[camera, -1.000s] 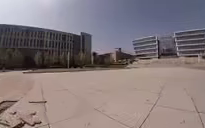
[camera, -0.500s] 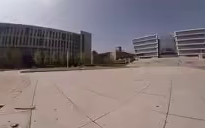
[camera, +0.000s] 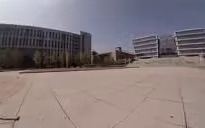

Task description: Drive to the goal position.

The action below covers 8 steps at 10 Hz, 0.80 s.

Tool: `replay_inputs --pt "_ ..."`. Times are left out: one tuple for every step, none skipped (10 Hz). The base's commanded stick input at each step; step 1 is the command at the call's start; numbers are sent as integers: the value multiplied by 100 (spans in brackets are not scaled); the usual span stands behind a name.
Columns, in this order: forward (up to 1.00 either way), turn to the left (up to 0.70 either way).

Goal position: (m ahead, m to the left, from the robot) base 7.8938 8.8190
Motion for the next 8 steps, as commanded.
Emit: replay_inputs --pt "67 0" --pt "67 0" --pt "67 0" --pt "66 0" --pt "66 0" --pt "66 0" --pt "66 0" --pt "65 0"
